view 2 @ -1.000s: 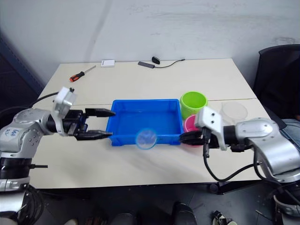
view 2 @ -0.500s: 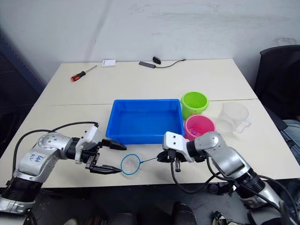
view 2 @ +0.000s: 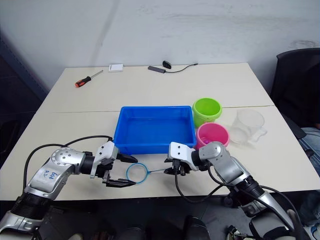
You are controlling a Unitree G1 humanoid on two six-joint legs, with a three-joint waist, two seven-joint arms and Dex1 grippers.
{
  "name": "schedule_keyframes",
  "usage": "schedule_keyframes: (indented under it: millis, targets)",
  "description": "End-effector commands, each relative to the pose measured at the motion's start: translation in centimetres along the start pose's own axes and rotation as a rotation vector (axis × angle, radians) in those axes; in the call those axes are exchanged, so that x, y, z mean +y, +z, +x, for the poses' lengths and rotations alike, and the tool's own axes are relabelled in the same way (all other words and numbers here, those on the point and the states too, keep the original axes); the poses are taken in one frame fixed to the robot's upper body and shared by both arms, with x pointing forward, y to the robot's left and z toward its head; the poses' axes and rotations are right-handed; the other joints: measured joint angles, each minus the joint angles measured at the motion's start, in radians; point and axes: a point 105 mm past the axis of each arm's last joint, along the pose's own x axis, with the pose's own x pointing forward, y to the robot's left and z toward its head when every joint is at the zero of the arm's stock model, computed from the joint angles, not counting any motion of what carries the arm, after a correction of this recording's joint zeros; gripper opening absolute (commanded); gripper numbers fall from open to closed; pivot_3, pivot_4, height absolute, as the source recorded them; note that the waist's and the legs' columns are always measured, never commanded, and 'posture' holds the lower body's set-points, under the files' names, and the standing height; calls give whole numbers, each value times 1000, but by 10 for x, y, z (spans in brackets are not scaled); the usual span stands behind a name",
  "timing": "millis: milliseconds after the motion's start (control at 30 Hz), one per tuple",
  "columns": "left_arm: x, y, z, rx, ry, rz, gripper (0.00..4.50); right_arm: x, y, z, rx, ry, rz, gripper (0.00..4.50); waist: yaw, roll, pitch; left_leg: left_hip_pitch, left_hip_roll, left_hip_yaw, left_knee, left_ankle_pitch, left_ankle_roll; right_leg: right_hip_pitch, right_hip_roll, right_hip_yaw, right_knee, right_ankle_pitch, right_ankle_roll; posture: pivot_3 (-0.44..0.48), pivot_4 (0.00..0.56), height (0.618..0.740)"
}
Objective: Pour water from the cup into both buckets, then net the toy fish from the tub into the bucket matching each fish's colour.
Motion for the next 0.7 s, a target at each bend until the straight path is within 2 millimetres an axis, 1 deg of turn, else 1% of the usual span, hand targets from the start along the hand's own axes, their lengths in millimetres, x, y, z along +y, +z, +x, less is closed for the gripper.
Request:
schedule_keyframes:
  millis: [33, 167, 200, 267, 367, 467, 533, 567, 700]
  targets:
    - [-2, 8, 0, -21, 7, 40, 4500, -4, 2, -8, 4, -30, -45, 3063, 0, 0, 0, 0, 0, 0, 0, 0, 0, 0, 0, 0, 0, 0, 0, 0, 150, 740]
    - [-2, 5, -2, -14, 50, 27, 4500, -4, -1, -20, 20, -65, -30, 3063, 2, 0, 0, 0, 0, 0, 0, 0, 0, 0, 0, 0, 0, 0, 0, 0, 150, 740]
    - [-3, 5, -4, -23, 57, 18, 4500, -2, -1, -26, 16, -71, -22, 3063, 2, 0, 0, 0, 0, 0, 0, 0, 0, 0, 0, 0, 0, 0, 0, 0, 150, 740]
    - [-4, 3, -7, -35, 93, 1, 4500, 6, 1, -40, 4, -86, 4, 3063, 3, 1, 0, 0, 0, 0, 0, 0, 0, 0, 0, 0, -1, 0, 0, 0, 150, 740]
    - [-4, -7, -11, -19, 184, -25, 4500, 21, 0, -58, -12, -122, 69, 3063, 9, 2, -1, 0, 0, -1, 0, -1, 0, 0, 0, 0, -1, 0, 0, 0, 150, 740]
    - [-6, -10, -12, -61, 268, -74, 4500, 30, -9, -70, -10, -191, 131, 3063, 19, 1, -2, 0, 1, 0, 0, -2, 0, 0, -1, 0, -7, -1, 0, 0, 150, 740]
    - [-6, -15, -15, -79, 334, -113, 4500, 37, -14, -75, -15, -235, 183, 3063, 24, 1, -2, 0, 3, -1, 0, -4, -1, 1, 0, 0, -10, -3, 0, 0, 150, 740]
    - [-7, -18, -16, -82, 367, -126, 4500, 41, -16, -76, -17, -252, 204, 3063, 25, 2, -2, 0, 3, -1, 0, -6, -4, 0, 0, 0, -11, -4, 2, 0, 150, 740]
    - [-10, -33, -22, -80, 478, -210, 4500, 51, -30, -77, -8, -319, 281, 3063, 26, 1, -3, 0, 3, -1, 0, -7, -5, 1, 0, 0, -12, -3, 2, 0, 150, 740]
